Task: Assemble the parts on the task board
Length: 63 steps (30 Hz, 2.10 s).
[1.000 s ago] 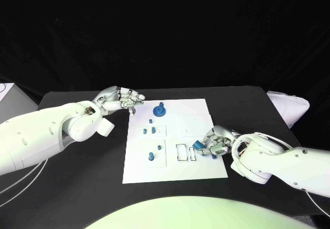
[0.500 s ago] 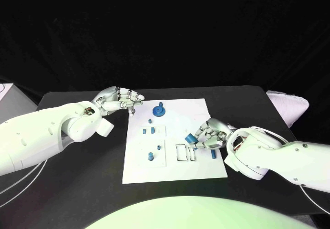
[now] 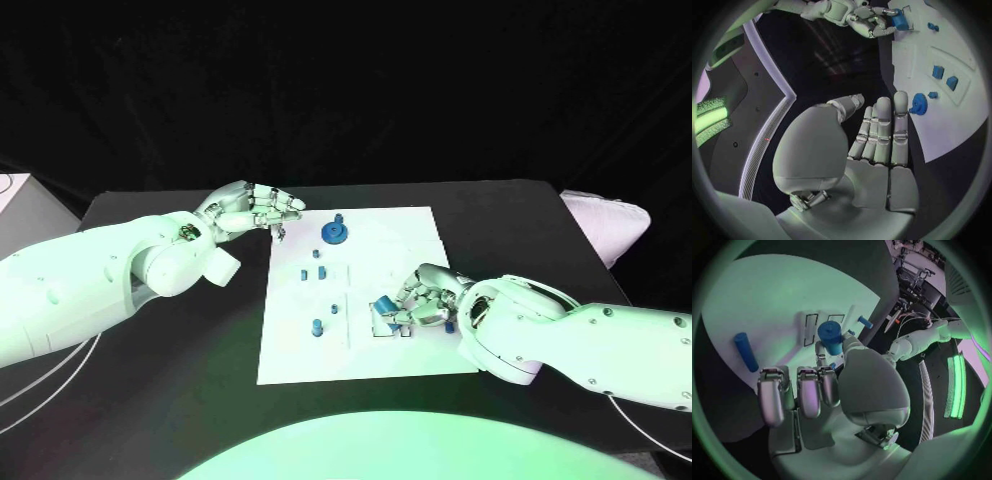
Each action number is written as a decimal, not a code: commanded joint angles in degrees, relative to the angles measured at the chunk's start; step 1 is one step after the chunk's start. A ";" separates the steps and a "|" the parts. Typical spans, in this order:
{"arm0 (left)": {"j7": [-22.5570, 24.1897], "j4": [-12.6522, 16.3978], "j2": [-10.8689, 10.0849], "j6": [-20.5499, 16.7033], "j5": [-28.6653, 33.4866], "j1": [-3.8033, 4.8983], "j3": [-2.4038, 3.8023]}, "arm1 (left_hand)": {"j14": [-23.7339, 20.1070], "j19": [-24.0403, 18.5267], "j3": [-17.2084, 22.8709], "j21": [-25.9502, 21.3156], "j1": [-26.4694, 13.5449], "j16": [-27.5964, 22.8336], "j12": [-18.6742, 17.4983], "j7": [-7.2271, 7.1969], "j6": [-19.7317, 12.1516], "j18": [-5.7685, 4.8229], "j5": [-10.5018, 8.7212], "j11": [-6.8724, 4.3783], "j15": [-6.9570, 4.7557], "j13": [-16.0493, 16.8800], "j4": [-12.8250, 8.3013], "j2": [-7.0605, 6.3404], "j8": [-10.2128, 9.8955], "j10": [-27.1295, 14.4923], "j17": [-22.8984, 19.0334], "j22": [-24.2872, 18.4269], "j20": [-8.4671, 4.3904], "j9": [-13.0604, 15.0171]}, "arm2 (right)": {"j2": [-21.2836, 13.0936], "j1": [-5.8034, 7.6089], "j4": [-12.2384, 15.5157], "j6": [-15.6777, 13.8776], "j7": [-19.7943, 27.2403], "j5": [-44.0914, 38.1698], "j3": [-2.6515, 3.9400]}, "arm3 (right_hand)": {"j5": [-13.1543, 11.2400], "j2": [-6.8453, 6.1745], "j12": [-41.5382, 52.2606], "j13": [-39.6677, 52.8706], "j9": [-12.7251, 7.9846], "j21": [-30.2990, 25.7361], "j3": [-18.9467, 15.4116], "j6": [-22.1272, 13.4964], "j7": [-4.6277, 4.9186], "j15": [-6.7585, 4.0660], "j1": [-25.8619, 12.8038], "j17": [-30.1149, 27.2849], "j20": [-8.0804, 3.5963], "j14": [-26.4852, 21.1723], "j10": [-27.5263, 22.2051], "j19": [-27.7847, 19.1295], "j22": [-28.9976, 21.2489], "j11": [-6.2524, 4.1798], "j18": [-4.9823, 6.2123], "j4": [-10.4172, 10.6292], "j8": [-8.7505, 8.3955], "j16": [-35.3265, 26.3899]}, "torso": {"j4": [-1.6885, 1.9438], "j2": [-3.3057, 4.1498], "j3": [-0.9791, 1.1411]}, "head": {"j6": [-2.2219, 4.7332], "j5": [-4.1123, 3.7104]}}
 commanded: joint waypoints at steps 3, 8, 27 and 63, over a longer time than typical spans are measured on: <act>0.13 0.18 -0.02 1.08 0.44 0.00 0.04 | 0.08 0.03 0.16 -0.37 -0.09 -0.14 -0.15 0.45 -0.46 0.41 0.29 0.04 0.25 -0.09 -0.16 0.37 0.28 -0.30 -0.06 -0.05 0.22 -0.10 | 0.67 -0.16 -0.23 2.54 -1.32 -1.57 0.02 | -0.69 0.02 0.83 11.88 -0.11 0.62 0.36 4.89 -3.07 -0.55 -1.73 12.46 -0.67 5.51 3.75 5.67 14.66 -0.63 -0.47 -0.10 3.19 0.56 | -0.05 0.05 0.04 | 0.00 0.04; 0.07 0.20 -0.09 1.19 0.44 0.00 0.04 | 0.08 0.03 0.16 -0.37 -0.09 -0.14 -0.15 0.45 -0.46 0.41 0.29 0.04 0.25 -0.09 -0.16 0.37 0.28 -0.30 -0.06 -0.05 0.22 -0.10 | 1.15 -0.19 -0.32 2.89 -1.54 -1.91 0.02 | -1.61 0.08 0.98 12.07 -0.28 0.84 0.28 5.06 -3.16 -0.62 -3.59 12.69 -0.77 5.55 3.88 5.71 14.71 -0.72 -0.51 -0.11 3.57 0.66 | -0.01 0.04 0.02 | 0.00 0.08; -0.19 0.28 -0.31 1.43 0.42 0.00 0.03 | 0.06 0.03 0.17 -0.39 -0.12 -0.14 -0.16 0.45 -0.50 0.41 0.32 0.05 0.26 -0.10 -0.16 0.36 0.29 -0.35 -0.06 -0.06 0.23 -0.12 | 2.35 -0.21 -1.35 1.23 -2.42 -4.43 0.03 | -2.24 3.07 1.35 12.57 -0.63 1.25 0.87 5.25 -3.37 -0.73 -9.01 13.40 -0.87 5.71 4.19 5.77 14.80 -0.88 -0.58 -0.03 4.84 0.99 | 0.03 0.06 0.03 | 0.00 0.05; -0.35 0.23 -0.58 1.53 0.80 0.00 0.03 | 0.01 0.02 0.17 -0.44 -0.21 -0.16 -0.17 0.45 -0.57 0.41 0.34 0.06 0.27 -0.13 -0.15 0.36 0.30 -0.41 -0.06 -0.08 0.24 -0.16 | -2.31 -0.22 2.70 3.94 3.52 -6.95 0.09 | -3.72 0.26 1.05 12.80 -1.01 1.19 -5.94 3.85 -3.37 -0.76 -8.61 13.35 -0.90 5.69 4.23 5.74 14.78 -0.89 -0.56 -0.41 7.69 0.92 | 0.00 0.05 0.04 | 0.00 0.07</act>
